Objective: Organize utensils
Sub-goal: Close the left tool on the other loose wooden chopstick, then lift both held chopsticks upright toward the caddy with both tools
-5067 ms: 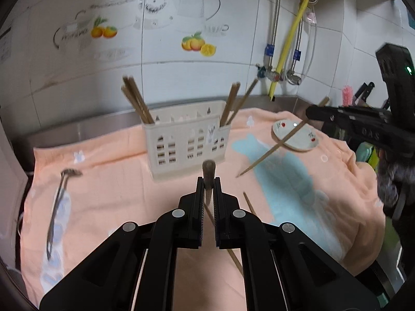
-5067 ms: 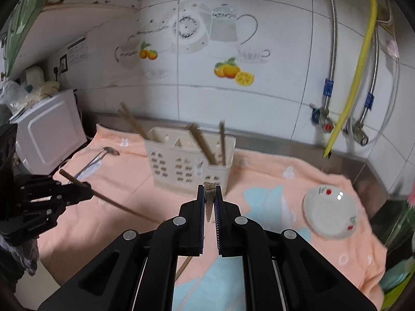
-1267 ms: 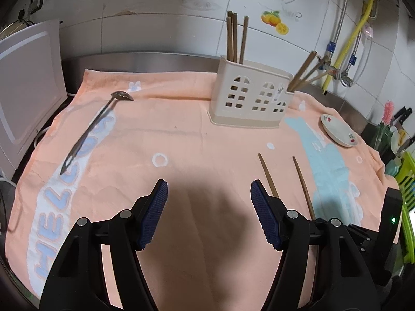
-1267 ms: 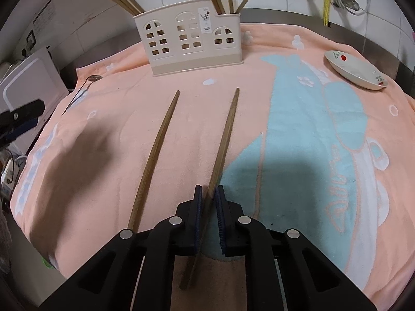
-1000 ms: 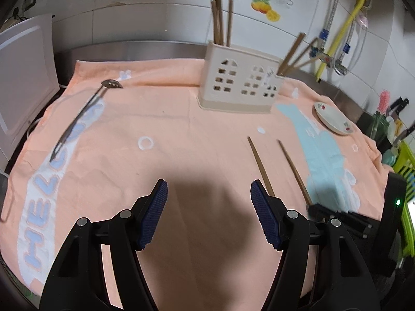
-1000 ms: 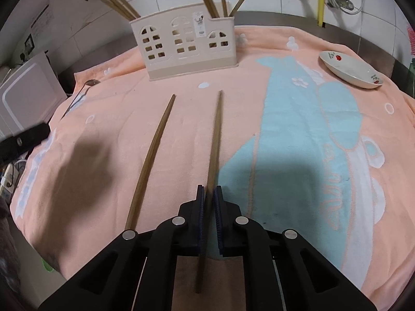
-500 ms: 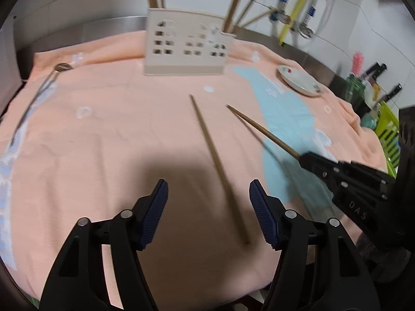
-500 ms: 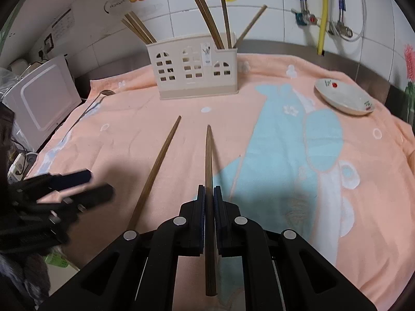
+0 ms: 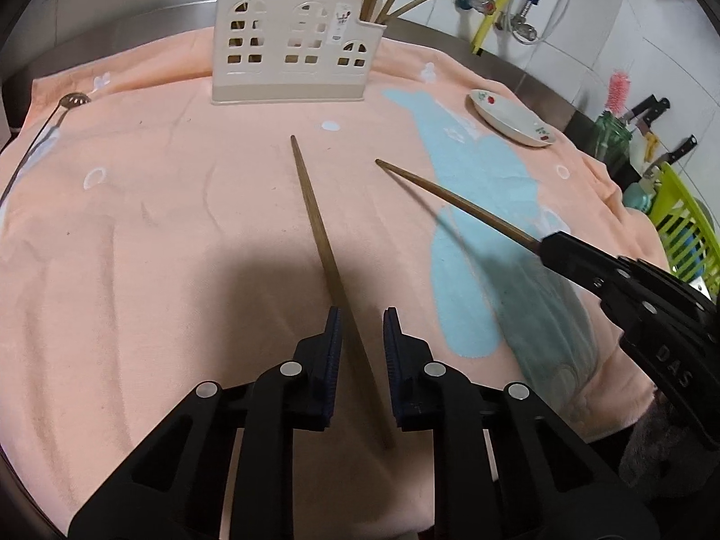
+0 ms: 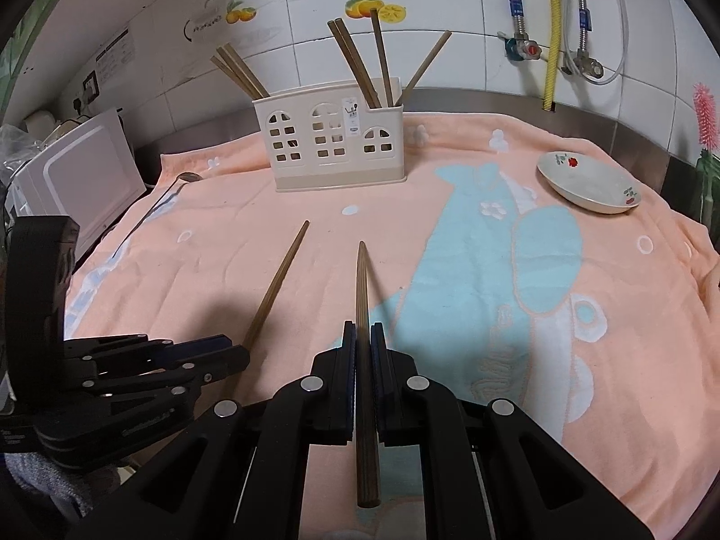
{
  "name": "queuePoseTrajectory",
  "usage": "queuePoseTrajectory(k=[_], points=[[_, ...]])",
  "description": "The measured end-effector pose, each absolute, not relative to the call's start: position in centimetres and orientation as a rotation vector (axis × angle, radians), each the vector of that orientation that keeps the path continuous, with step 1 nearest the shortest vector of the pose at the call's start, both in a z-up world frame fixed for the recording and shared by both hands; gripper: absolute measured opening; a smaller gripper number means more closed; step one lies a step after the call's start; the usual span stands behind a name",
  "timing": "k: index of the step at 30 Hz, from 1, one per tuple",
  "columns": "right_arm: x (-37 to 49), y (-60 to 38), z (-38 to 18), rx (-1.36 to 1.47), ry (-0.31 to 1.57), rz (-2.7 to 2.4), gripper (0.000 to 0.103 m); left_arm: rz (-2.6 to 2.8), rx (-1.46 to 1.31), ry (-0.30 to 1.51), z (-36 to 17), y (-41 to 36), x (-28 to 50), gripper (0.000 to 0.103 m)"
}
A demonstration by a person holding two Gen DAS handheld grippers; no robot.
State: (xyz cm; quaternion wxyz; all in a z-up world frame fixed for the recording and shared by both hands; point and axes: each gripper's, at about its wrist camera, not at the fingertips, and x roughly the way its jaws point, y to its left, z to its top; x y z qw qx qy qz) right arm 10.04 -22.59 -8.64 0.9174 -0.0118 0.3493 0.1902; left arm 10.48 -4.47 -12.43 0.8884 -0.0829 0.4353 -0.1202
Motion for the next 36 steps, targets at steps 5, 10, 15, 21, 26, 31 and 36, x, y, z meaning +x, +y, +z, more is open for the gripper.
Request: queuePoseTrajectory(k=[5, 10, 15, 21, 26, 31, 36], points=[[10.1, -22.7, -8.6, -0.025, 0.719, 0.391, 0.007, -0.213, -0.18, 0.929, -13.2, -4.4, 11.1, 0.018], [10.1, -22.6, -8.8, -0.026, 0.727, 0.396, 0.007, -0.179, -0.126, 0.919, -13.3, -5.1, 11.0, 0.014], [10.2, -22.7, -8.5, -0.024, 0.721, 0.395, 0.007, -0.168, -0.1, 0.932, -12.9, -5.1, 11.2, 0.009], [10.4, -22.8, -8.0, -0.036, 0.71, 0.395, 0.007, -0.202, -0.093, 0.87, -9.8, -4.1, 10.7, 0.007], [10.6, -22.8, -7.4, -0.039, 0.693, 0.401, 0.007, -0.21, -0.103, 0.78, -6.5, -3.0, 10.4, 0.006], [11.1, -22.6, -6.4, -0.052, 0.67, 0.411, 0.007, -0.202, -0.1, 0.713, -4.1, -2.1, 10.2, 0.006], [11.9, -22.3, -5.4, -0.044, 0.656, 0.429, 0.007, -0.206, -0.076, 0.673, -2.7, -1.7, 10.2, 0.006]])
